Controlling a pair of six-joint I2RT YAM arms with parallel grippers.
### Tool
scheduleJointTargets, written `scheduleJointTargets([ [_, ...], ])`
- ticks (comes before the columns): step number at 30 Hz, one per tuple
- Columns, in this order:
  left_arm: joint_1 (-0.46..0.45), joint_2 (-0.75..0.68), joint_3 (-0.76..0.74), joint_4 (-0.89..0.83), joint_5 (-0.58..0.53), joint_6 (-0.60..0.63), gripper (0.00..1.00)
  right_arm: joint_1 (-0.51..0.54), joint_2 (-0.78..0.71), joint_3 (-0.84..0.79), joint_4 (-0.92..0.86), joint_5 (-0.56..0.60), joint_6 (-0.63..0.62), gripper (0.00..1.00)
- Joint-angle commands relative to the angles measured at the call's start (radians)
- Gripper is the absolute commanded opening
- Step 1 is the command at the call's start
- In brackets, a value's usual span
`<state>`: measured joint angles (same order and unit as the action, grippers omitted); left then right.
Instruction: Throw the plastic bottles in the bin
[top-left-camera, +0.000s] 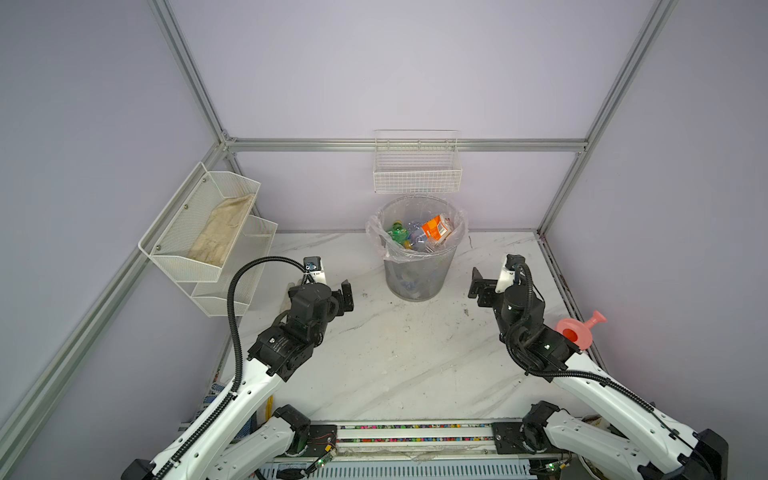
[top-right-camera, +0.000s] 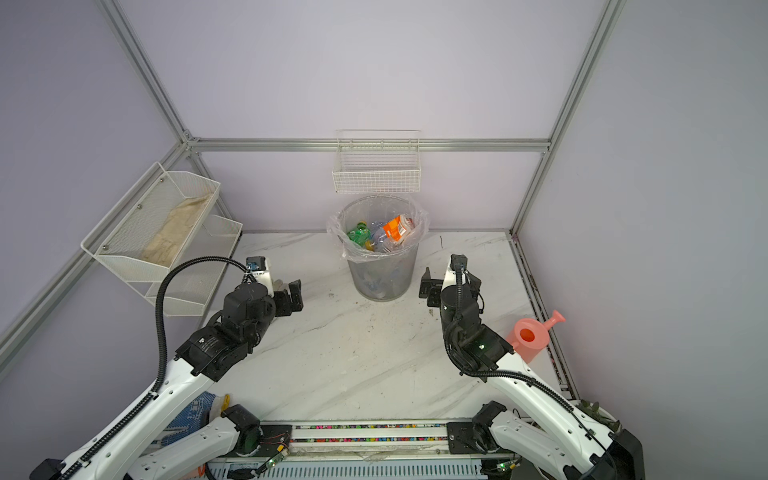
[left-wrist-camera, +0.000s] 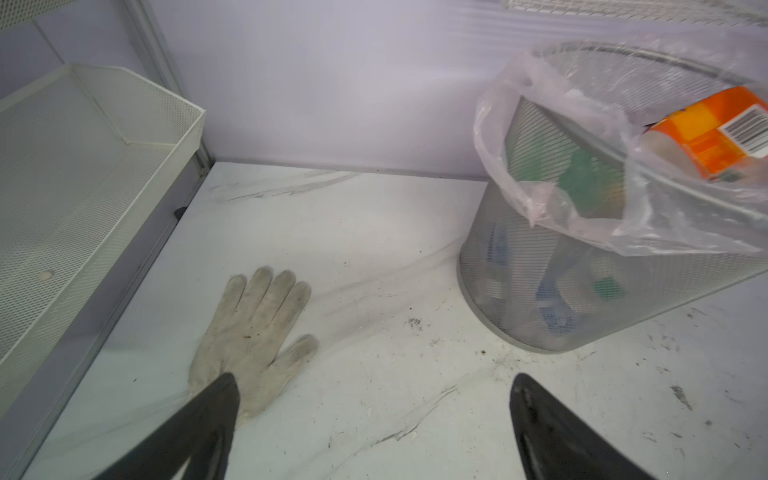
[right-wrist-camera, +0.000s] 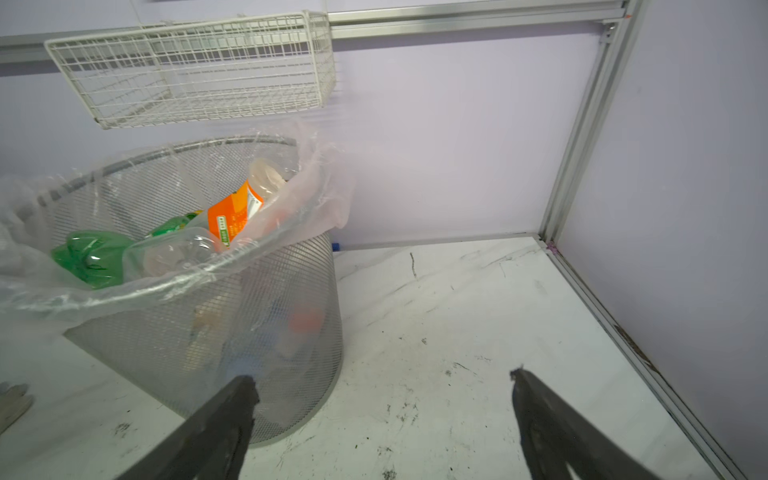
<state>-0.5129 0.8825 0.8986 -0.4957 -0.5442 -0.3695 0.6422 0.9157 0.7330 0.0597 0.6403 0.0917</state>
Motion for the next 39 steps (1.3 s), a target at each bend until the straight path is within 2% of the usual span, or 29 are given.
scheduleJointTargets([
  [1, 0.035, -0.020, -0.076, 0.015, -0.085, -0.023, 1.00, -0.004, 0.001, -0.057, 0.048, 0.120, -0.027, 0.97],
  [5, 0.064, -0.011, -0.141, 0.032, -0.147, -0.004, 1.00, -0.004, 0.003, -0.121, 0.073, 0.174, 0.018, 0.97],
  [9, 0.067, -0.023, -0.236, 0.094, -0.256, 0.024, 1.00, -0.004, 0.001, -0.191, 0.124, 0.168, -0.005, 0.97],
  [12, 0.068, -0.064, -0.323, 0.198, -0.271, 0.097, 1.00, -0.003, 0.001, -0.228, 0.148, 0.180, -0.007, 0.97],
  [16, 0.073, -0.111, -0.409, 0.275, -0.317, 0.125, 1.00, -0.004, -0.003, -0.275, 0.172, 0.191, -0.009, 0.97],
  [20, 0.078, -0.106, -0.456, 0.311, -0.330, 0.129, 1.00, -0.004, -0.024, -0.332, 0.239, 0.183, -0.046, 0.98],
  [28, 0.078, -0.010, -0.498, 0.360, -0.333, 0.112, 1.00, -0.004, -0.137, -0.480, 0.411, 0.153, -0.084, 0.97],
  [33, 0.077, 0.061, -0.572, 0.490, -0.324, 0.130, 1.00, -0.004, -0.164, -0.553, 0.507, 0.154, -0.090, 0.97],
  [35, 0.075, 0.090, -0.531, 0.410, -0.327, 0.073, 1.00, -0.004, -0.167, -0.564, 0.538, 0.156, -0.103, 0.98],
  [39, 0.078, 0.122, -0.523, 0.432, -0.350, 0.078, 1.00, -0.006, -0.156, -0.585, 0.617, 0.159, -0.136, 0.97],
])
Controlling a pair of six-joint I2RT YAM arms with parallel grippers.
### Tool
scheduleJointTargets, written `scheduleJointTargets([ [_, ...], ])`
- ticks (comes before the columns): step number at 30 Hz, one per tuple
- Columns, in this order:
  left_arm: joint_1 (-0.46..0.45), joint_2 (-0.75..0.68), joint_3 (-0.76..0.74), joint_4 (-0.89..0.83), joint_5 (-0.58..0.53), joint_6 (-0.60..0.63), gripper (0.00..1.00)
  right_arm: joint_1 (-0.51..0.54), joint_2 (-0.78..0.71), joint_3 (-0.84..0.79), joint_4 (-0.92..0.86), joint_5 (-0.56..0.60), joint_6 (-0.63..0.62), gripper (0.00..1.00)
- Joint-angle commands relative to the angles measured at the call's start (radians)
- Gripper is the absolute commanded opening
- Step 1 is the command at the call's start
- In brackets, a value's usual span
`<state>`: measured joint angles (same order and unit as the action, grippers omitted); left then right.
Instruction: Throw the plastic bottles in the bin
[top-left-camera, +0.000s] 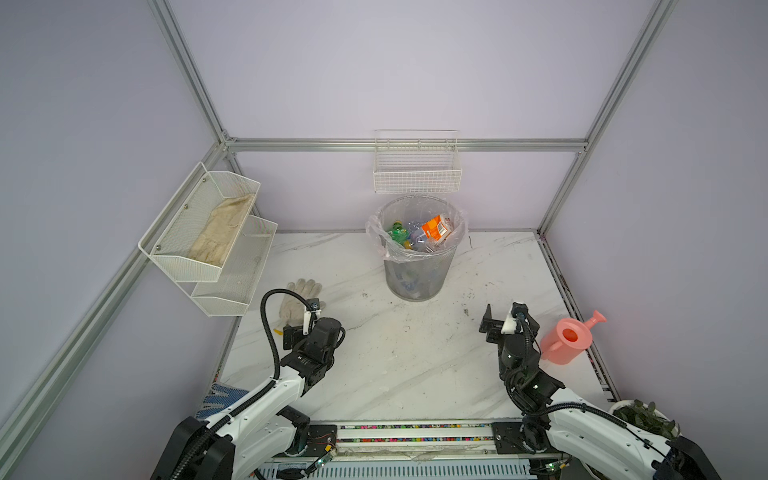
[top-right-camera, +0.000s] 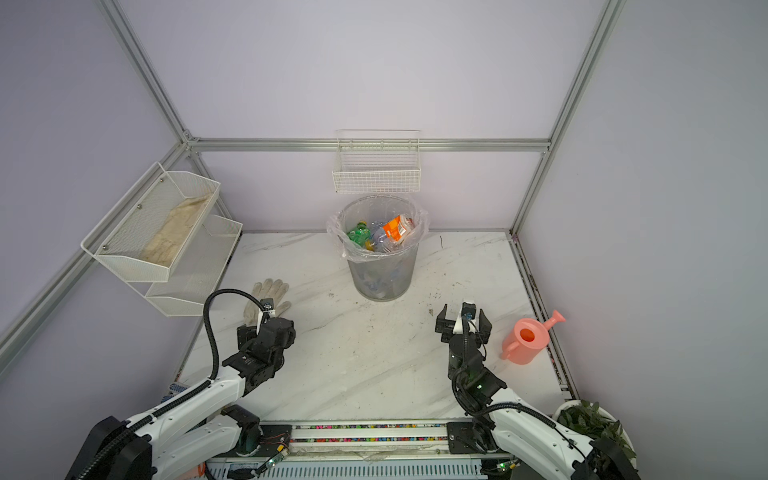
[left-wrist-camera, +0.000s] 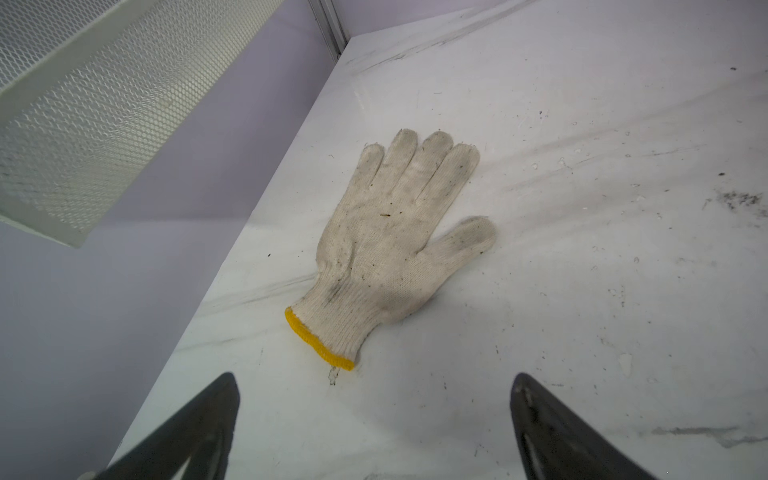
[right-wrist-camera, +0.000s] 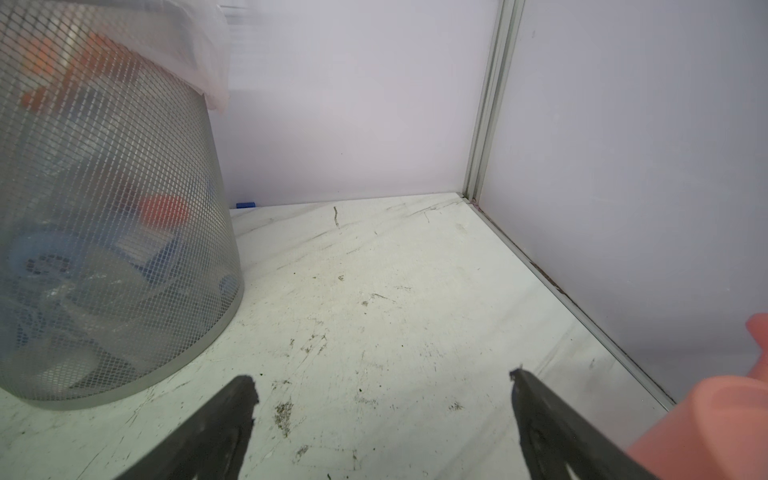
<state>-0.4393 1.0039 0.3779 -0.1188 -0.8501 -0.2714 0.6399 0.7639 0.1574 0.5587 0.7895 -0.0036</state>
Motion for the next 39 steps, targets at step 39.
scheduleJointTargets([
  [39, 0.079, 0.157, -0.175, 0.931, -0.096, 0.281, 1.00, -0.223, 0.597, -0.026, 0.920, -0.163, -0.130, 0.97],
])
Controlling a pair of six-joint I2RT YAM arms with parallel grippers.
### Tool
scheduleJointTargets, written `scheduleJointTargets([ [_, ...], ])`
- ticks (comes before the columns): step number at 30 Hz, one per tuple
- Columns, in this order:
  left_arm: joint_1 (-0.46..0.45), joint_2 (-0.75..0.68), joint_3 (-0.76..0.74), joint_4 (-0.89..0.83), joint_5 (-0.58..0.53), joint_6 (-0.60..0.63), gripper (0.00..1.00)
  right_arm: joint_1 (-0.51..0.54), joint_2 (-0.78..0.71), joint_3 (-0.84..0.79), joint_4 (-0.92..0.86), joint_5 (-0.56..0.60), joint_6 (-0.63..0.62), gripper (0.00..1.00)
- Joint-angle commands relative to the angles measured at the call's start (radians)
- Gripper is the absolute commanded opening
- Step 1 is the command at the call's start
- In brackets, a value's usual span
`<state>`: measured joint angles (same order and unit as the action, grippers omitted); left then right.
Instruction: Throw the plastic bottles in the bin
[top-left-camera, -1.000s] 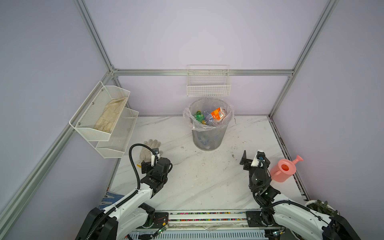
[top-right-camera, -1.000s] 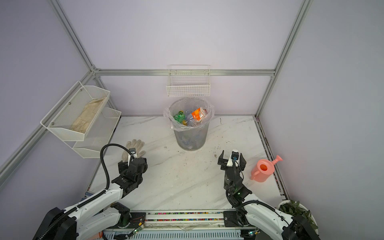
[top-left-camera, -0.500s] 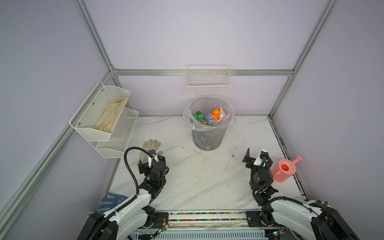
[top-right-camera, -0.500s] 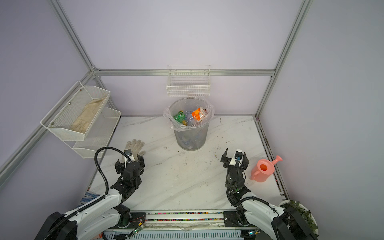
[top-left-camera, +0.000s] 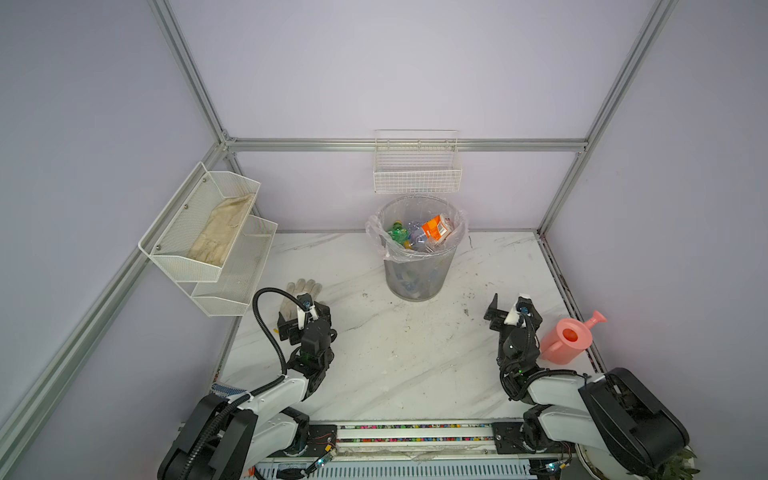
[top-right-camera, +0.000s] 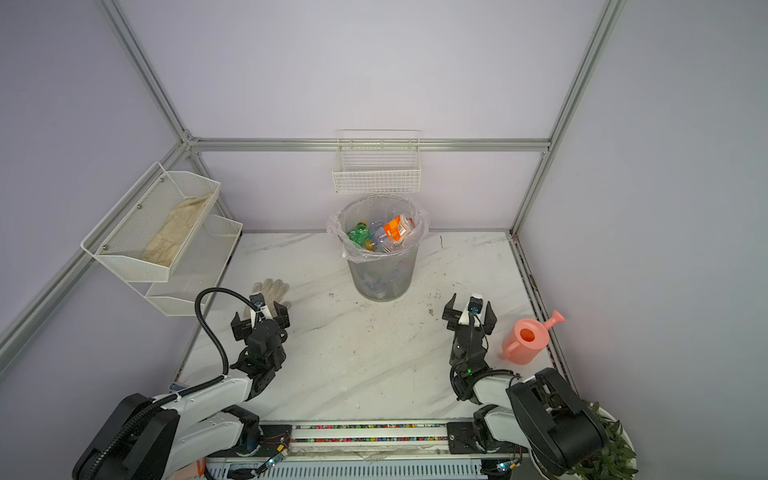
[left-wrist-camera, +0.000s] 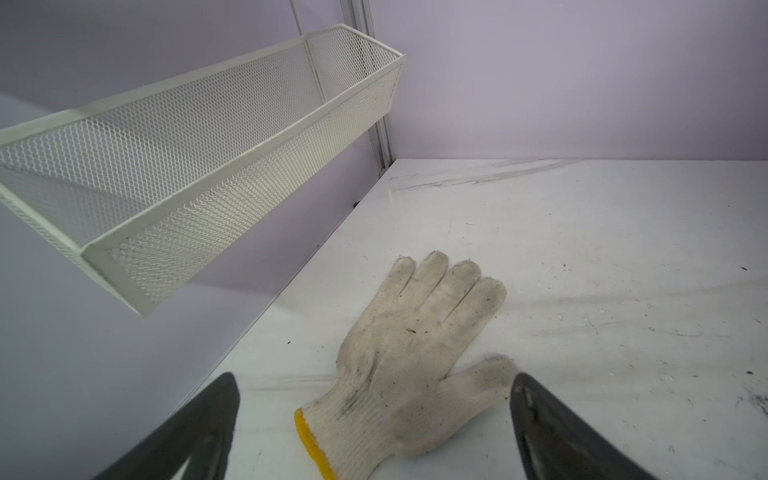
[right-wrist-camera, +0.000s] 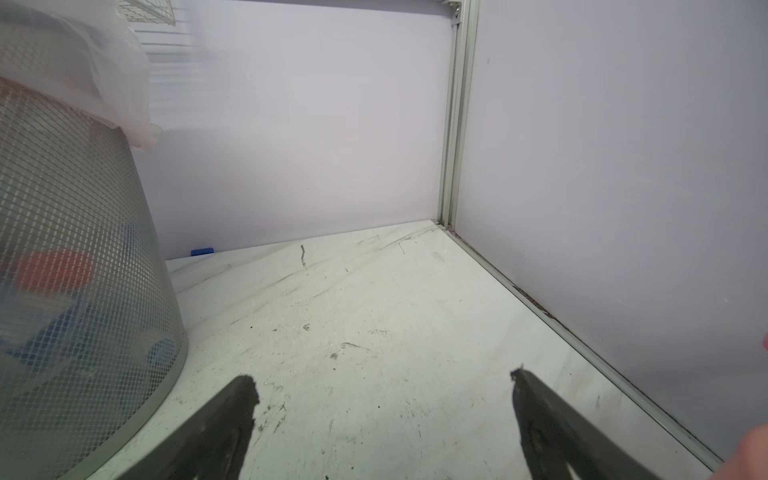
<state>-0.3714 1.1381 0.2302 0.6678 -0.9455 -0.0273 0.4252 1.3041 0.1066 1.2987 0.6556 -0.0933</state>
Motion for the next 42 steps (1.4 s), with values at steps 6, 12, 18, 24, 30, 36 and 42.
scheduleJointTargets([
  [6, 0.023, 0.138, -0.016, 0.308, 0.012, 0.106, 1.00, -0.017, 0.271, 0.047, 0.426, -0.026, -0.090, 0.97],
  [12, 0.028, 0.222, -0.016, 0.459, 0.019, 0.150, 1.00, -0.034, 0.368, 0.058, 0.548, -0.032, -0.106, 0.97],
  [18, 0.045, 0.266, -0.019, 0.558, 0.035, 0.167, 1.00, -0.071, 0.423, 0.075, 0.567, -0.092, -0.093, 0.97],
  [24, 0.057, 0.338, -0.010, 0.633, 0.048, 0.174, 1.00, -0.090, 0.446, 0.082, 0.566, -0.139, -0.090, 0.97],
  [30, 0.067, 0.340, -0.011, 0.635, 0.063, 0.160, 1.00, -0.103, 0.486, 0.095, 0.566, -0.198, -0.097, 0.96],
  [36, 0.107, 0.474, -0.022, 0.813, 0.106, 0.171, 1.00, -0.141, 0.552, 0.121, 0.568, -0.297, -0.095, 0.97],
  [42, 0.098, 0.478, -0.034, 0.836, 0.140, 0.183, 1.00, -0.141, 0.556, 0.126, 0.568, -0.300, -0.093, 0.97],
])
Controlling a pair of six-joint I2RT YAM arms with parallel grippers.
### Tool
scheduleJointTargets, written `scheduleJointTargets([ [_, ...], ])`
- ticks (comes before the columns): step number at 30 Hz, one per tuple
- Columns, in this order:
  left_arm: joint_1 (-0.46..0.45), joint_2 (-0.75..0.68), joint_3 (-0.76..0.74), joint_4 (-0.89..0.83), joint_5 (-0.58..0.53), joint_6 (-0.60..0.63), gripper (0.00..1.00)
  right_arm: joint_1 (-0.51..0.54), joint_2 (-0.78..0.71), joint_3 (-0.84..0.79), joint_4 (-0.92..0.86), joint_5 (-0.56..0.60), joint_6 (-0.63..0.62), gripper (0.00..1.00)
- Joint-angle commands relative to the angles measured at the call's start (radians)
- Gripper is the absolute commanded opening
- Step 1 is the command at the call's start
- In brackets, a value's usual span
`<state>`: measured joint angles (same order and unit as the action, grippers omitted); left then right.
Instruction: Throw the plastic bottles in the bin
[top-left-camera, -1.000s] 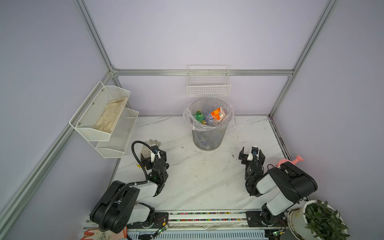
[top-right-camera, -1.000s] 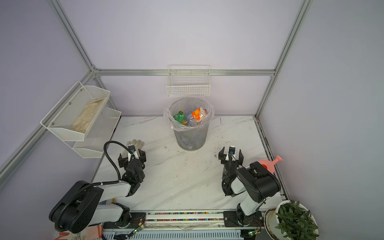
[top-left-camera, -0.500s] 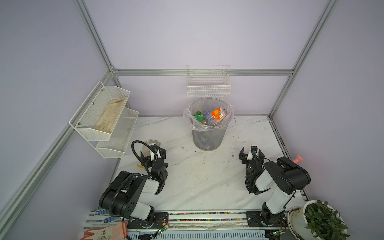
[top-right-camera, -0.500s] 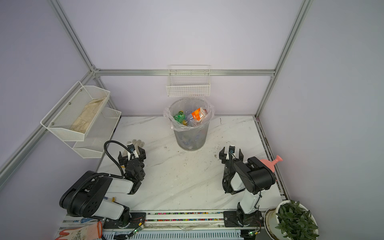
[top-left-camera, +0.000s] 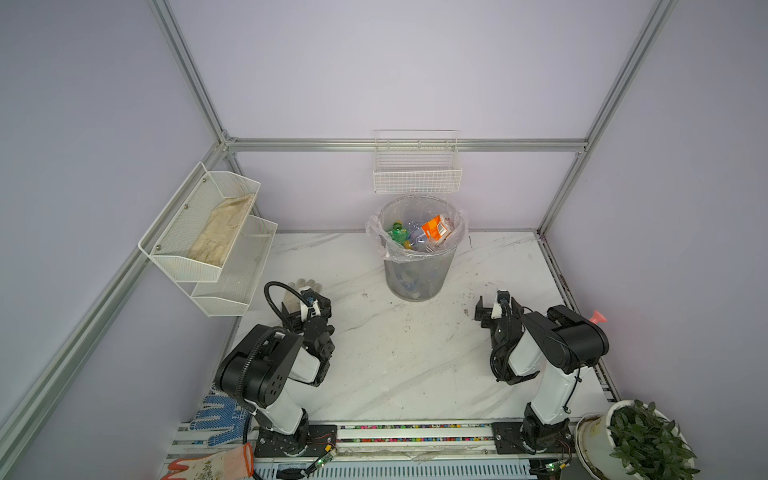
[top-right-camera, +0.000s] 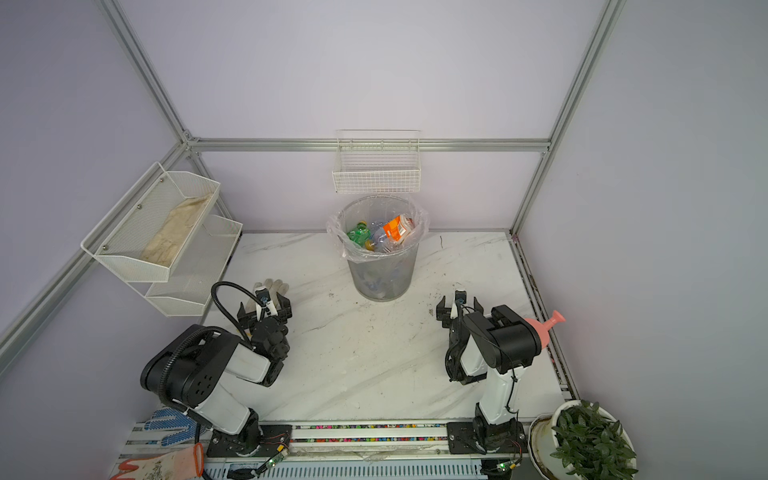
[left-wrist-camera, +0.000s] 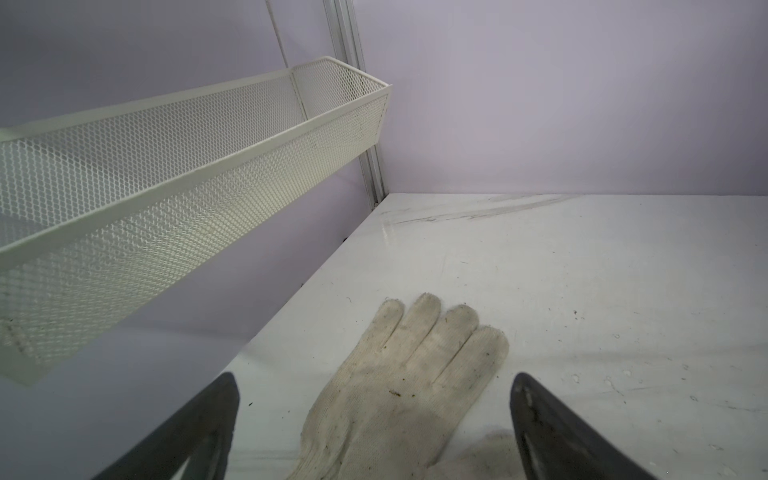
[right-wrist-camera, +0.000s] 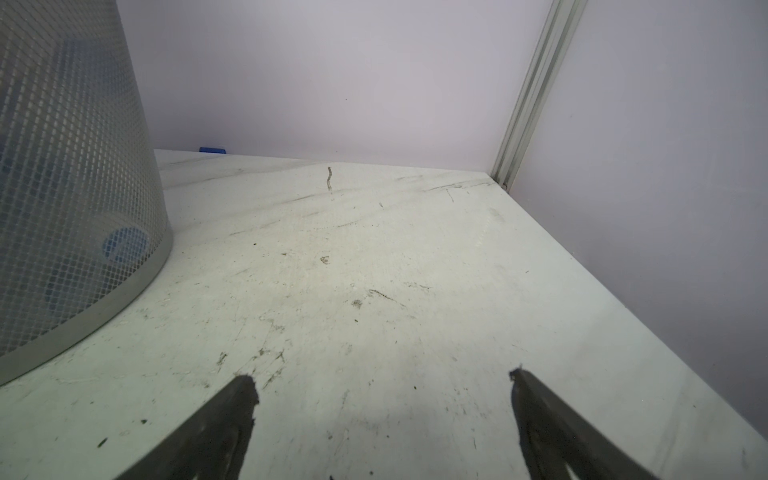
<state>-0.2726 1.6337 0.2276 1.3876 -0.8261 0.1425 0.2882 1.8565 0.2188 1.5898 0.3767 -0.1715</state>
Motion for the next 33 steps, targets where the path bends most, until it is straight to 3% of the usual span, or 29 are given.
scheduleJointTargets([
  [1, -0.002, -0.019, -0.034, 0.116, 0.024, 0.012, 1.00, -0.009, 0.006, 0.017, 0.276, -0.022, -0.012, 0.97],
  [6, -0.009, -0.015, -0.036, 0.116, 0.059, 0.028, 1.00, -0.024, 0.020, 0.051, 0.262, 0.053, 0.014, 0.98],
  [15, -0.028, -0.018, -0.050, 0.118, 0.097, 0.045, 1.00, -0.098, -0.052, 0.204, -0.133, 0.044, 0.125, 0.97],
  [23, 0.008, -0.004, -0.043, 0.116, 0.162, 0.038, 1.00, -0.102, -0.060, 0.195, -0.123, 0.036, 0.109, 0.97],
  [30, 0.100, 0.017, -0.043, 0.072, 0.354, -0.030, 1.00, -0.101, -0.059, 0.169, -0.068, 0.015, 0.086, 0.97],
  [33, 0.105, 0.030, -0.034, 0.081, 0.350, -0.029, 1.00, -0.101, -0.059, 0.167, -0.063, 0.013, 0.087, 0.97],
])
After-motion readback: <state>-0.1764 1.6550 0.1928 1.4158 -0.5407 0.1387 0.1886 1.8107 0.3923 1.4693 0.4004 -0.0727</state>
